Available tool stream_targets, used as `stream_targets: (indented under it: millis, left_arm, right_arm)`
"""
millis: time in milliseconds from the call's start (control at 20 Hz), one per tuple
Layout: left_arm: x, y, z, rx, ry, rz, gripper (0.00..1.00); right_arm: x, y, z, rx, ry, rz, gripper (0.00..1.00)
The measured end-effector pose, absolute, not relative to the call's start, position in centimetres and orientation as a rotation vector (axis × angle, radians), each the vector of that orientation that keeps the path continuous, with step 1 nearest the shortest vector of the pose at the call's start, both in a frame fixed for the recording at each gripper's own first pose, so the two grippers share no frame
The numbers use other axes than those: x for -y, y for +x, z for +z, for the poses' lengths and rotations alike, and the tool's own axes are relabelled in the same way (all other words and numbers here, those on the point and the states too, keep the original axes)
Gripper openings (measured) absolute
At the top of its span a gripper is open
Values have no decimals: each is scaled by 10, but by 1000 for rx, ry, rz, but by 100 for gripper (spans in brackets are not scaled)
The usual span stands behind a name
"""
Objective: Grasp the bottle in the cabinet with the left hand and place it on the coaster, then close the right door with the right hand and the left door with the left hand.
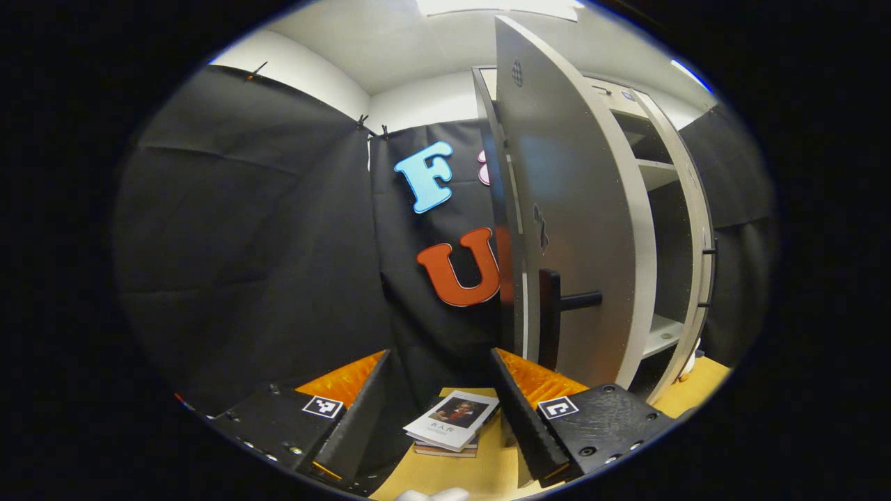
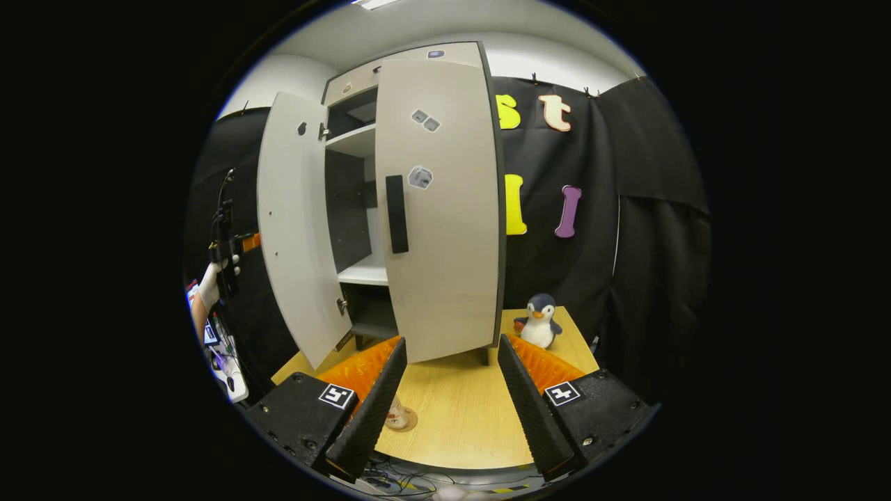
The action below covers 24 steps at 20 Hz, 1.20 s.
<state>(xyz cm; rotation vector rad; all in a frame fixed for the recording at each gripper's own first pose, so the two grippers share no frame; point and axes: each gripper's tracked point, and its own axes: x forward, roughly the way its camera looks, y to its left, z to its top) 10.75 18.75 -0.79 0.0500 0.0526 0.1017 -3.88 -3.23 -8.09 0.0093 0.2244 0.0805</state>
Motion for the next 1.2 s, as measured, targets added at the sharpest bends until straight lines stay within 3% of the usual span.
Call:
stream_targets:
  millis: [50,100,500,600,750,1200]
  left_arm:
    - [-182,107,-7,-50,46,98,80]
    - [-176,106,-7,-51,44,94,84]
    - [-91,115,-6,-42,33,-22,88]
    - [-72,123,-3,-41,42,-33,81]
    - [-49,132,6,-21,39,-35,96]
    - [-28,112,27,-9,56,-18,95]
  right_arm:
    - [32,-40,-82,-226,7,81,82]
    - [34,-42,-85,-232,6,80,82]
    - [43,-47,-88,-241,18,84,82]
    - [51,-47,-83,-231,23,85,82]
    - [66,-43,-74,-224,31,88,82]
    - [82,-36,-52,-159,23,77,82]
